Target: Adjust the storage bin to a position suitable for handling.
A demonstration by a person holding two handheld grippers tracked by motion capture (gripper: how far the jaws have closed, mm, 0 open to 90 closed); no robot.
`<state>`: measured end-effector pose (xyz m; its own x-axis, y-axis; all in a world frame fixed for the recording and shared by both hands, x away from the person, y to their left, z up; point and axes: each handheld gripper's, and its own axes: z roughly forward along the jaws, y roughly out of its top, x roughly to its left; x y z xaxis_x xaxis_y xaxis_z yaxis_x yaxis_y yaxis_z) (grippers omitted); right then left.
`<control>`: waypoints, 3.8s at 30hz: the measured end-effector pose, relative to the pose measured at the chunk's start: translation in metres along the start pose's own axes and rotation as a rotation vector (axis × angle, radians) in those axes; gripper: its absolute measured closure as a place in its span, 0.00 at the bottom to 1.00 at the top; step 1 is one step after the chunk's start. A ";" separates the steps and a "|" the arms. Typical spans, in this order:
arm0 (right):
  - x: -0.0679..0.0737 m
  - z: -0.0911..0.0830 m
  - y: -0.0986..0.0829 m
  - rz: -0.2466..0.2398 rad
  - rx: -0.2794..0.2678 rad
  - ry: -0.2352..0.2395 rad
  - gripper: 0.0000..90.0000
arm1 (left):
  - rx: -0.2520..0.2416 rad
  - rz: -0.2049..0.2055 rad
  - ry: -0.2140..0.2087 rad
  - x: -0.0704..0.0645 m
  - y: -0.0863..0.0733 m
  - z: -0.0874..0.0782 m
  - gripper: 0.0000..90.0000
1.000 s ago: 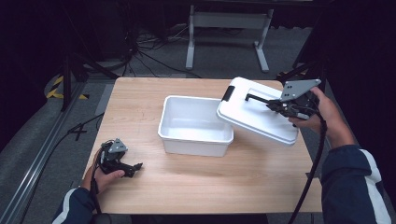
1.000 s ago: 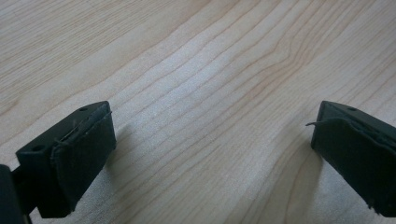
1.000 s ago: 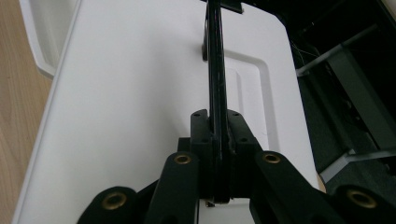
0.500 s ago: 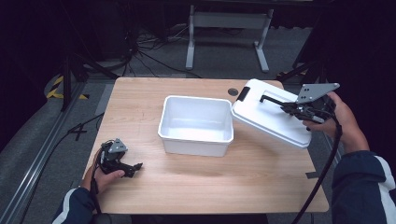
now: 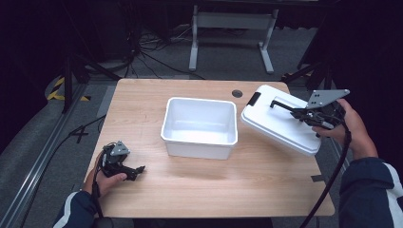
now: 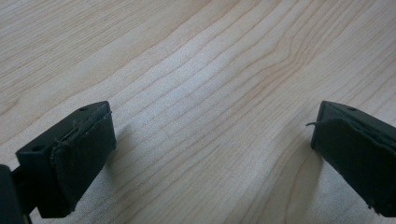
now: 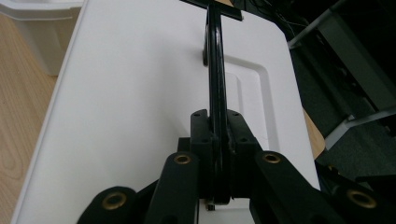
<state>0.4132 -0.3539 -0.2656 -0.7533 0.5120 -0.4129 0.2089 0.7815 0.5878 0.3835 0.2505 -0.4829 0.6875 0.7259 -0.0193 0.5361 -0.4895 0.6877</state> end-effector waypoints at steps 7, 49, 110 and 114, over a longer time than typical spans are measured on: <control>0.002 0.013 -0.010 0.011 0.026 0.016 0.93 | 0.000 0.000 0.000 0.000 0.000 0.000 0.00; 0.018 0.102 -0.051 0.131 0.110 0.122 0.93 | 0.000 0.000 -0.001 0.000 0.000 0.000 0.00; 0.041 0.065 -0.048 0.215 -0.036 0.054 0.66 | 0.000 0.006 -0.008 0.001 0.000 0.000 0.00; 0.046 0.060 -0.050 0.223 -0.040 0.052 0.62 | 0.001 0.006 -0.008 0.001 0.000 0.000 0.00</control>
<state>0.4056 -0.3480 -0.3550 -0.7229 0.6502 -0.2338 0.3493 0.6358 0.6882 0.3840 0.2509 -0.4829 0.6948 0.7189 -0.0208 0.5322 -0.4945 0.6872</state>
